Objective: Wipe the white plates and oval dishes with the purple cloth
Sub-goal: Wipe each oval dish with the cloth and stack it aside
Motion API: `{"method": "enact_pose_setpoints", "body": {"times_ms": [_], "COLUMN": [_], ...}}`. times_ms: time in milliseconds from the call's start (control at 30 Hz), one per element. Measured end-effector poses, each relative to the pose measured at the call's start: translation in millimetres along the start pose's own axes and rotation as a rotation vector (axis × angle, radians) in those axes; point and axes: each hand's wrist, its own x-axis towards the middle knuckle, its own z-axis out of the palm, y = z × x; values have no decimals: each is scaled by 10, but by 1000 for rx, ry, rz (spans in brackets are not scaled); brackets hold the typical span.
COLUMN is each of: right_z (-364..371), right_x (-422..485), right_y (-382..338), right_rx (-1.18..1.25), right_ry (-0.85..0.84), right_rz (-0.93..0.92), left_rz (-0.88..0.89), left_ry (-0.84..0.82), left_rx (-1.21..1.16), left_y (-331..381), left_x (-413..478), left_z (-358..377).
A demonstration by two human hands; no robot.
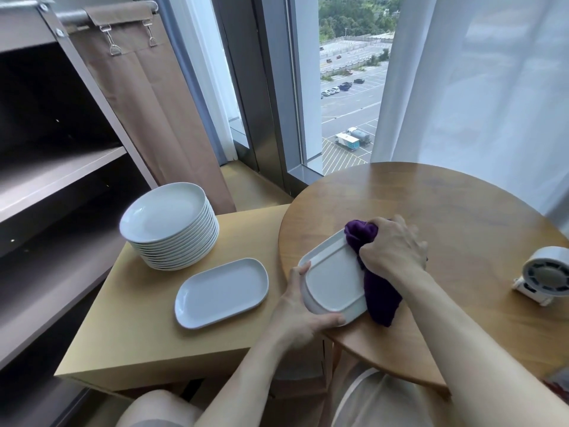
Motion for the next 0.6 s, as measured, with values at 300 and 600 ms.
{"method": "enact_pose_setpoints", "body": {"times_ms": [300, 600], "right_z": [-373, -416], "right_x": [-48, -85], "right_y": [155, 205], "right_rx": [128, -50], "right_ry": [-257, -438], "right_rz": [135, 144], "left_rz": [-6, -43], "left_ry": [49, 89], "left_rx": [-5, -64], "left_y": [29, 42], "left_x": [2, 39], "left_z": [39, 71]}}
